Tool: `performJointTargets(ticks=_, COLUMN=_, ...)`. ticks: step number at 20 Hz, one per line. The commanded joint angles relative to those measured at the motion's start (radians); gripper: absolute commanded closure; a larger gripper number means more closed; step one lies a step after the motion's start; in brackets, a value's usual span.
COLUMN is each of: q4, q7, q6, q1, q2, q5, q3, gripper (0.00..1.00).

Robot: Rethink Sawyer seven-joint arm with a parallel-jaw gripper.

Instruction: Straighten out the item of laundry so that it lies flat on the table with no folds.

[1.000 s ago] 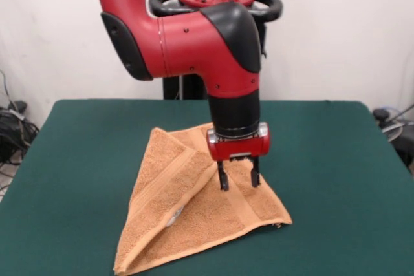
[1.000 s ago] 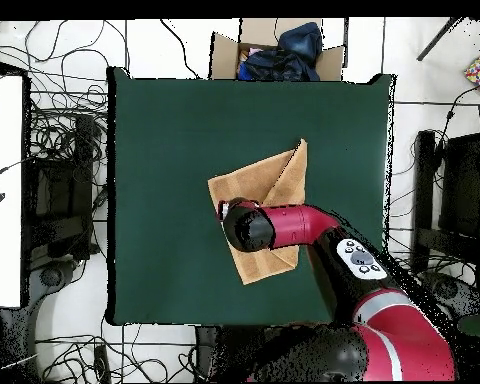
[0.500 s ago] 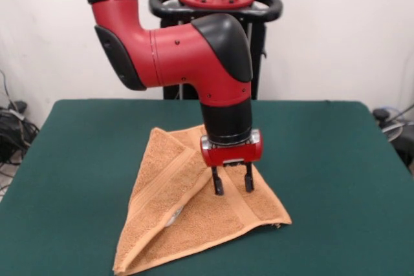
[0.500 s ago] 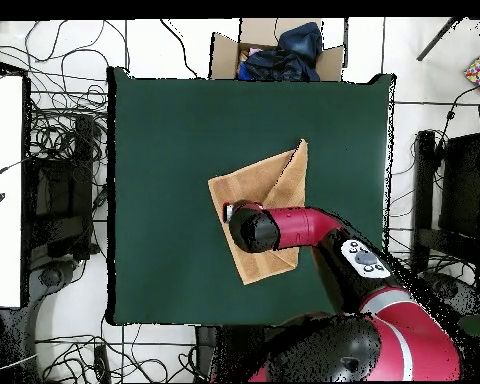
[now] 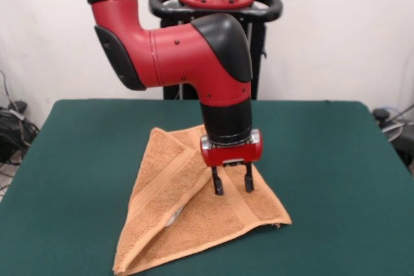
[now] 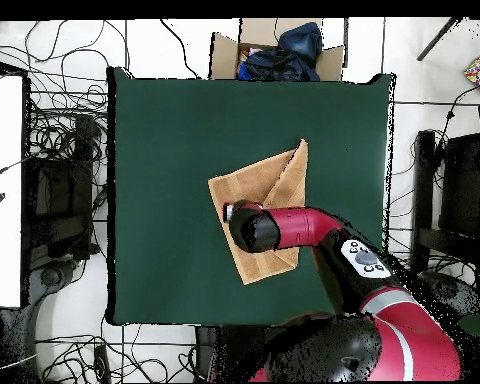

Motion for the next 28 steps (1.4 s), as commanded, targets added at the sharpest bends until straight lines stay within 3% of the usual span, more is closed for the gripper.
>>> performJointTargets(ticks=1, q4=-0.069, q7=-0.021, q6=0.000, q1=-0.026, q2=0.046, q5=-0.062, q3=0.018, gripper=0.00)
performJointTargets(ticks=14, q4=-0.027, q7=-0.062, q6=0.079, q1=-0.064, q2=-0.033, q5=-0.038, q3=0.060, gripper=0.00)
performJointTargets(ticks=28, q4=-0.024, q7=-0.061, q6=0.097, q1=-0.064, q2=-0.043, q5=-0.039, q3=0.066, gripper=0.00)
